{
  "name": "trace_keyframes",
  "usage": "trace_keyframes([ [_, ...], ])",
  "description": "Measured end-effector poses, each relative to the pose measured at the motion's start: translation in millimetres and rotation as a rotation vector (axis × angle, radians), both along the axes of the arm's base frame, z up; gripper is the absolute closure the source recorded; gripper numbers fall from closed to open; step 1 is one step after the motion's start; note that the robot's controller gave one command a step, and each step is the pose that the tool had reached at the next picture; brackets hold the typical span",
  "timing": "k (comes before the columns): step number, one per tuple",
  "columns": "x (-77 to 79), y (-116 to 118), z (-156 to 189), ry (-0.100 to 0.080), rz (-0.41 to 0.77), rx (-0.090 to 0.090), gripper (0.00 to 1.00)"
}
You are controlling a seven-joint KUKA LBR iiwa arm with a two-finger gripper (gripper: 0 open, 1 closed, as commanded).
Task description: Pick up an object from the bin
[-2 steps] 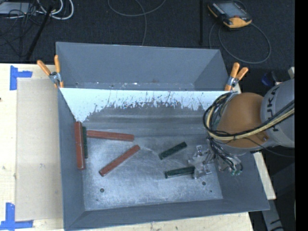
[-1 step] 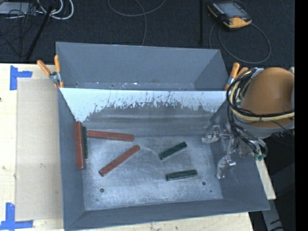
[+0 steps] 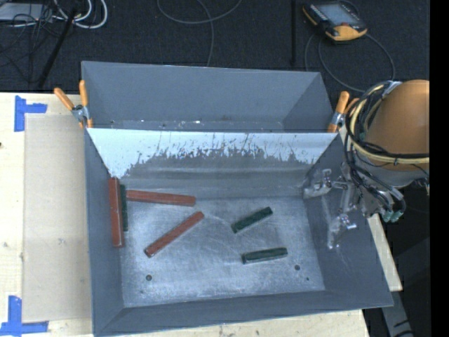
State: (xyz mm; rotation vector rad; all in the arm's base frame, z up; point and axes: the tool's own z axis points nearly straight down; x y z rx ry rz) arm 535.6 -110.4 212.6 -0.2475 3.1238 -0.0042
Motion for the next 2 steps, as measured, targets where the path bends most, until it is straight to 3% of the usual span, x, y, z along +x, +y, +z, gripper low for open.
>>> trace_keyframes([
  [1,-0.8,0.7,-4.1,0.0,0.001,0.0,0.0],
  [2,11.3,21.2,-40.7,0.018,0.015,0.004,0.0],
])
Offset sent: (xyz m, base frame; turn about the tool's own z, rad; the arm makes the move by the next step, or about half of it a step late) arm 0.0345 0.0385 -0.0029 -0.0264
